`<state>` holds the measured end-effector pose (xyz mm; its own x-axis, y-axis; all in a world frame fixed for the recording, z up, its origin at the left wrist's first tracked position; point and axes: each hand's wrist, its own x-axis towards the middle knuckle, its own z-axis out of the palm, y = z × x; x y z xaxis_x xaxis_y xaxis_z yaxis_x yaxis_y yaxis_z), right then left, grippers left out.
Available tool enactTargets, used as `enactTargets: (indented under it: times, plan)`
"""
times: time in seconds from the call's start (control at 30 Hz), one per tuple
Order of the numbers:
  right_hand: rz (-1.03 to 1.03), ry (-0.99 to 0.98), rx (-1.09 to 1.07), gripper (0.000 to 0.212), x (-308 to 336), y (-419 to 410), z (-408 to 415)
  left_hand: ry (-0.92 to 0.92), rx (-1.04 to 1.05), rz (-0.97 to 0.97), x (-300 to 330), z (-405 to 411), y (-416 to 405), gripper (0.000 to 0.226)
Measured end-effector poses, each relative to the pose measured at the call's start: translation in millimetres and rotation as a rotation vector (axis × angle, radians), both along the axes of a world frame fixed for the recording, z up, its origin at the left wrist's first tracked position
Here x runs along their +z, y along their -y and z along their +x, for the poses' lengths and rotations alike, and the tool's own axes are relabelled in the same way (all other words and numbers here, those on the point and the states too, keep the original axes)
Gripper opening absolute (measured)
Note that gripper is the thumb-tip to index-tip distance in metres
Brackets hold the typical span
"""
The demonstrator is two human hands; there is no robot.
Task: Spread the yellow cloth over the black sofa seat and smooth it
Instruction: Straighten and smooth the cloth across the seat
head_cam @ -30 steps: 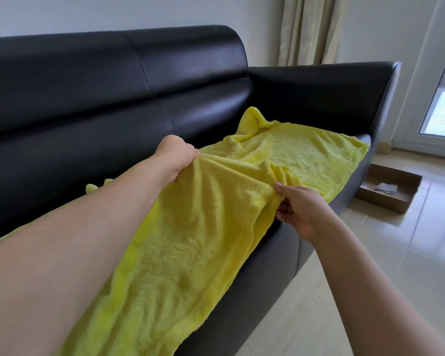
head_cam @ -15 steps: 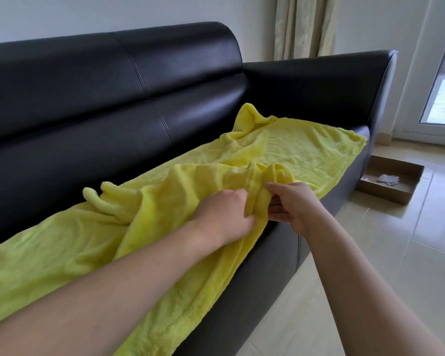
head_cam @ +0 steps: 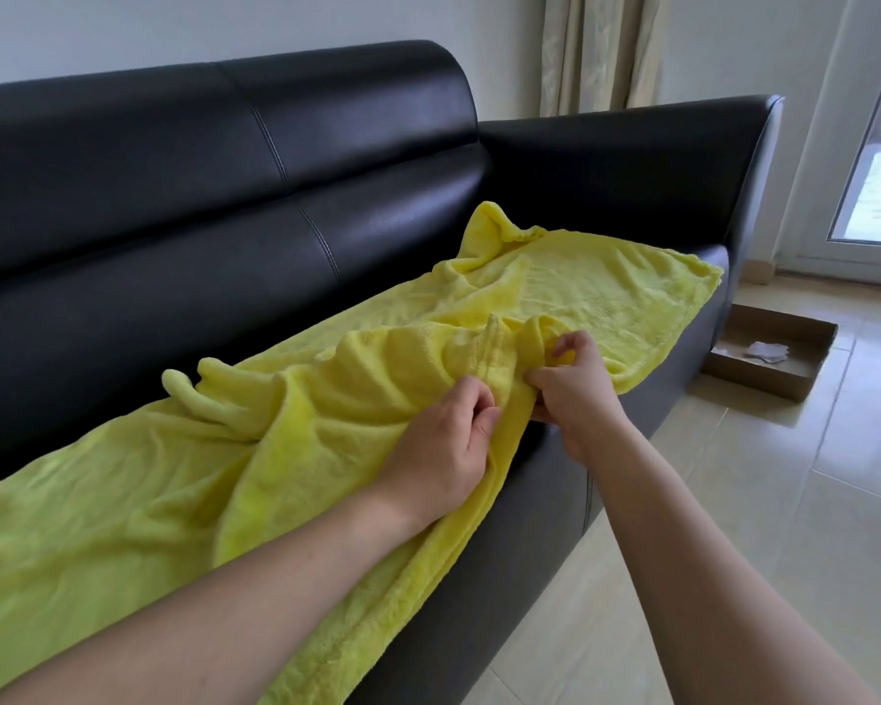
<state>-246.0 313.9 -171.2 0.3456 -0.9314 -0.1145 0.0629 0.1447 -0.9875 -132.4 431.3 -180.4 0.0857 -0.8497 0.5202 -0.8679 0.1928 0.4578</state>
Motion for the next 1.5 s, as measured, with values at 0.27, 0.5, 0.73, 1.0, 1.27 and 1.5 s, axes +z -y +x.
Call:
enactTargets:
  times: [0.27, 0.5, 0.73, 1.0, 1.27, 1.5]
  plan:
    - [0.102, -0.054, 0.109, 0.022, 18, -8, -4, 0.225, -0.066, 0.077, -4, -4, -1, 0.013]
    - [0.049, -0.104, 0.144, 0.030, 19, -2, -2, -0.170, 0.309, -0.056, 54, 14, 19, 0.023]
    - [0.121, -0.101, 0.205, 0.025, 27, 1, 7, 0.043, 0.457, 0.483, 88, 74, 109, 0.031]
    - [0.233, 0.187, 0.137, 0.017, 10, 10, -3, 0.160, 0.292, 0.695, 80, 78, 116, 0.009]
    - [0.137, 0.185, 0.072, 0.024, 8, 7, 2, 0.199, 0.144, 0.590, 93, 58, 151, 0.029]
    - [0.083, 0.223, 0.075, 0.014, -1, 8, 0, 0.363, 0.154, 0.684, 88, 42, 184, 0.004]
